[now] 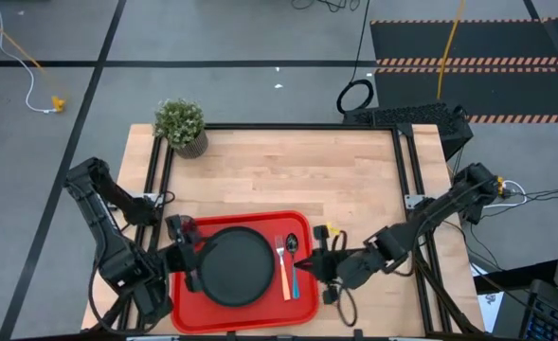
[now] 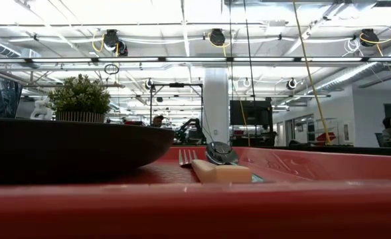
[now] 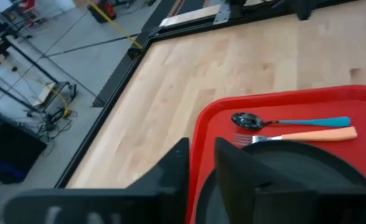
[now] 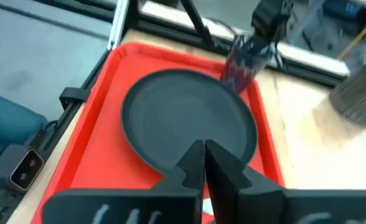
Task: Pick and place plate/cup/fork/spoon on tray
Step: Return to Home Position
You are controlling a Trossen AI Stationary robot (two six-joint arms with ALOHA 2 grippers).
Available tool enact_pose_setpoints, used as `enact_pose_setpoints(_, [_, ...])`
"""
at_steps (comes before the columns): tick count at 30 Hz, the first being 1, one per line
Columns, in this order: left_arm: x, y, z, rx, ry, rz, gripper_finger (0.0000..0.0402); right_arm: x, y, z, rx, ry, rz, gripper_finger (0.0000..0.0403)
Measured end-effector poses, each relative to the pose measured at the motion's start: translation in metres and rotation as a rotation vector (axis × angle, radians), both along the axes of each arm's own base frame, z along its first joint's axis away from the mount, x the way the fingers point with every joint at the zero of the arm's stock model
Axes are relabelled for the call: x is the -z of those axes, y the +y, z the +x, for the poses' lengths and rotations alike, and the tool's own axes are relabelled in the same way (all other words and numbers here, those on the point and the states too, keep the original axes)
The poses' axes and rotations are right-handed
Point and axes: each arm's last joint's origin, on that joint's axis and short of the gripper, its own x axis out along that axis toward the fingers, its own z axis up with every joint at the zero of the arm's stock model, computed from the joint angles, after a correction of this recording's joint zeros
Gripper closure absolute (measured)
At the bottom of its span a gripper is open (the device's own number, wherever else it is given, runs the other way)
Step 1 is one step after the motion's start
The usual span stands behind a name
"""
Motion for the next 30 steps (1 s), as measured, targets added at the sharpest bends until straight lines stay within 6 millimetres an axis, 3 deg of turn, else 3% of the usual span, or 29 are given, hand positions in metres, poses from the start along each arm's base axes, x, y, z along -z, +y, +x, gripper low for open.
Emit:
enact_pose_setpoints(6, [0.015, -0.005, 0.013, 0.074, 0.000, 0.051, 0.0395, 0.016, -0.021, -0.030, -0.047, -0.137, -0.005, 0.0402])
enact_pose_setpoints(12, [0.036, 0.011, 0.028, 0.139, 0.015, -0.027, 0.0393, 0.034, -0.044, -0.068, -0.077, -0.277, 0.048, 0.0402])
enact_pose_setpoints(19, [0.054, 0.042, 0.039, 0.323, -0.087, -0.119, 0.0389, 0.053, -0.070, -0.108, -0.114, -0.404, 0.140, 0.0403])
enact_pose_setpoints(24, [0.058, 0.071, 0.030, 0.336, -0.185, -0.167, 0.0397, 0.056, -0.082, -0.128, -0.123, -0.452, 0.166, 0.0403])
enact_pose_setpoints(30, [0.061, 0.100, -0.003, 0.327, -0.291, -0.208, 0.0385, 0.062, -0.092, -0.149, -0.235, -0.499, 0.137, 0.0403])
